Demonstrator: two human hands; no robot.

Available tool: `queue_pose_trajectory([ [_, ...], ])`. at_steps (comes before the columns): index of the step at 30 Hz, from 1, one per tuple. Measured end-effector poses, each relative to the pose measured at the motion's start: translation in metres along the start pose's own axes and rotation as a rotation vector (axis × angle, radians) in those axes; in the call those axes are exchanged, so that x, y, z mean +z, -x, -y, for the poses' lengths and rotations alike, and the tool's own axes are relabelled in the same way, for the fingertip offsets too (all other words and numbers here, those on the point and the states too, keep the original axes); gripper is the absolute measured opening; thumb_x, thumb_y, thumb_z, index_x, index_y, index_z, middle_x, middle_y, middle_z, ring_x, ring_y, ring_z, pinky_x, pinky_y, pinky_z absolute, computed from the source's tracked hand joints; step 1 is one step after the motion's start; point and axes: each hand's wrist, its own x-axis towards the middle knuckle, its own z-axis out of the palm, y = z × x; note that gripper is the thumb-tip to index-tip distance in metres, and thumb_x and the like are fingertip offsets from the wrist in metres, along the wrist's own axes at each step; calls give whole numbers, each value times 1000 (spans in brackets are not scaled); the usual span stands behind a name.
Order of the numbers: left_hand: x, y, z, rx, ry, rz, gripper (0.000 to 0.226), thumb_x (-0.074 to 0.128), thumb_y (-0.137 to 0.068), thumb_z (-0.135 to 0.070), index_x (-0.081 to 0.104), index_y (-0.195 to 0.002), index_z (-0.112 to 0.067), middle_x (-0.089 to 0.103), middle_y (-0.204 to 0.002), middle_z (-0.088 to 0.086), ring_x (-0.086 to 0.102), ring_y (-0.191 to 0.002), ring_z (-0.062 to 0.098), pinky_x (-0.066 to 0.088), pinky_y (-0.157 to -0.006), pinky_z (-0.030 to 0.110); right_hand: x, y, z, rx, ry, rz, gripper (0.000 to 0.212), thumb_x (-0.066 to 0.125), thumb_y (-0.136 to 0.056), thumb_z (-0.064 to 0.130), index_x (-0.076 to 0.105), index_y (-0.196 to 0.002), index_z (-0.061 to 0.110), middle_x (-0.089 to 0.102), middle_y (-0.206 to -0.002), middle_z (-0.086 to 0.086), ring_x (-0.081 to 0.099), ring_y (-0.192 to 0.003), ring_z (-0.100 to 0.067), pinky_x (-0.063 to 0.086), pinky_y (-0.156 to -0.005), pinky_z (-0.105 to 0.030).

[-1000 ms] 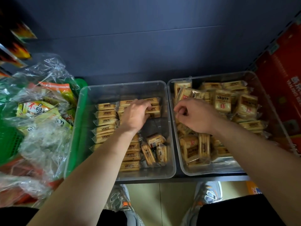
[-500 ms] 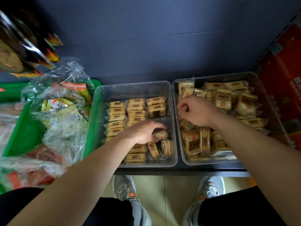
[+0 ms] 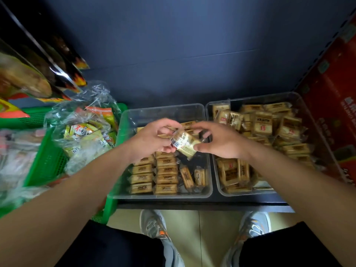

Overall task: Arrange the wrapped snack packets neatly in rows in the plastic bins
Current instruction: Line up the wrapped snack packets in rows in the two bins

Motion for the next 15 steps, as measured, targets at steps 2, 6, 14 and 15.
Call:
queue_pose_trajectory([
  [2, -7, 16, -4, 22, 223, 66, 47, 58, -91, 12, 65, -125, -19, 69, -114, 14, 69, -85, 26, 56, -81, 33, 2, -1, 5, -10, -93, 75, 49, 75, -90, 25, 57, -134, 37, 62, -119, 24, 60, -105, 2, 44, -84, -18],
  [6, -3, 27, -1, 60, 280, -12, 53, 76, -84, 0, 62, -129, -23, 70, -112, 10, 65, -87, 20, 53, -78, 32, 0, 0, 12, -25, -208, 34, 35, 78, -88, 26, 66, -120, 33, 70, -107, 17, 63, -99, 5, 41, -79, -14],
  [14, 4, 19, -10, 165, 36, -95, 38, 77, -85, -1, 66, -113, -25, 68, -121, -7, 75, -95, 27, 58, -89, 41, -1, -3, 14, 100, -477, 74, 33, 53, -103, 41, 60, -127, 20, 70, -117, 1, 76, -91, -17, 61, -86, -35],
  [15, 3, 18, -11, 173, -27, -76, 36, 79, -84, -5, 67, -108, -29, 69, -120, -11, 74, -99, 24, 55, -96, 44, -2, -5, 12, 120, -496, 71, 31, 50, -104, 38, 59, -127, 18, 70, -118, -2, 76, -91, -19, 61, -87, -37],
])
